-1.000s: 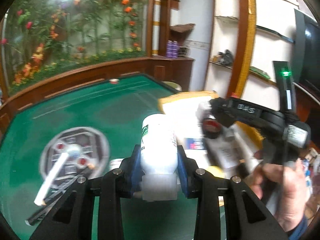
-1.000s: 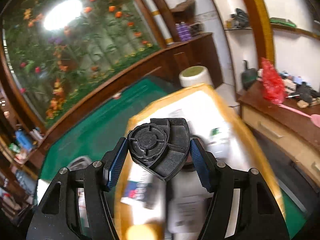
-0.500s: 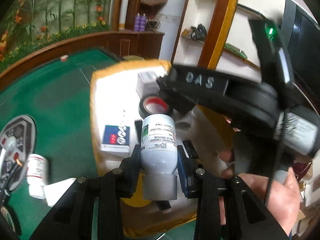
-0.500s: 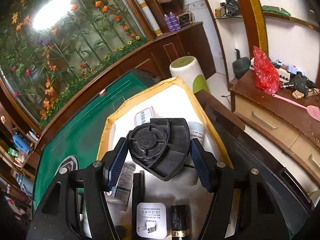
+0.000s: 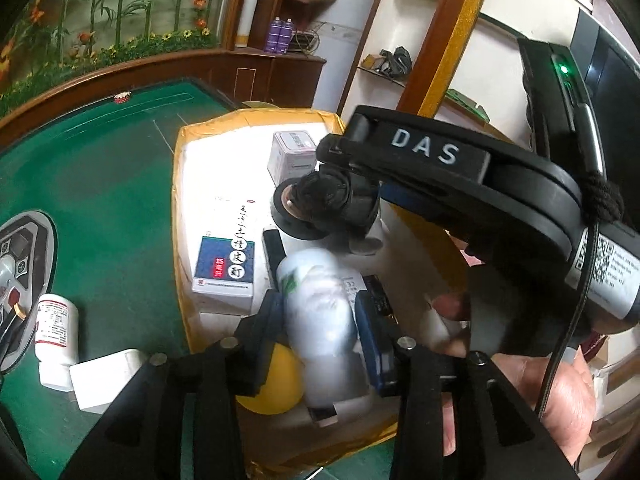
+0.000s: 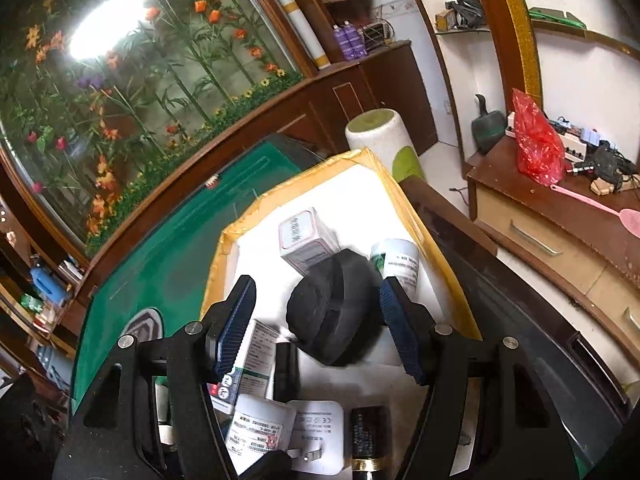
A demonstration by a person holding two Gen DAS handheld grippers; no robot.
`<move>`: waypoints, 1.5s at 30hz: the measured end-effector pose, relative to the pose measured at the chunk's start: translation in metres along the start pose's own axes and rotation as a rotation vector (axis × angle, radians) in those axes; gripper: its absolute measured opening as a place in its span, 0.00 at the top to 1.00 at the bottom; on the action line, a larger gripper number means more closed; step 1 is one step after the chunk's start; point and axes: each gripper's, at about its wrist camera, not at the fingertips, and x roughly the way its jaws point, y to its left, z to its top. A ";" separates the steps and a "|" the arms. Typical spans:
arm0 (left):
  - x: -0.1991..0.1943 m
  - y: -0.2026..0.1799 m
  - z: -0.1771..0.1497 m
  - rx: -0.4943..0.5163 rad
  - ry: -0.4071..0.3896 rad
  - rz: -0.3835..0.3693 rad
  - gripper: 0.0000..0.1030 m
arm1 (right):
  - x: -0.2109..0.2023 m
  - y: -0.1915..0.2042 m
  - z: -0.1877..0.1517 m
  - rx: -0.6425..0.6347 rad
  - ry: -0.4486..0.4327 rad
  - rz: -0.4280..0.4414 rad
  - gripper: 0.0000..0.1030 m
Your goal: Organize rigid objects
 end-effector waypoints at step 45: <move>-0.128 0.165 -0.104 -0.138 0.017 0.330 0.35 | -0.032 0.030 -0.012 -0.117 -0.163 0.061 0.31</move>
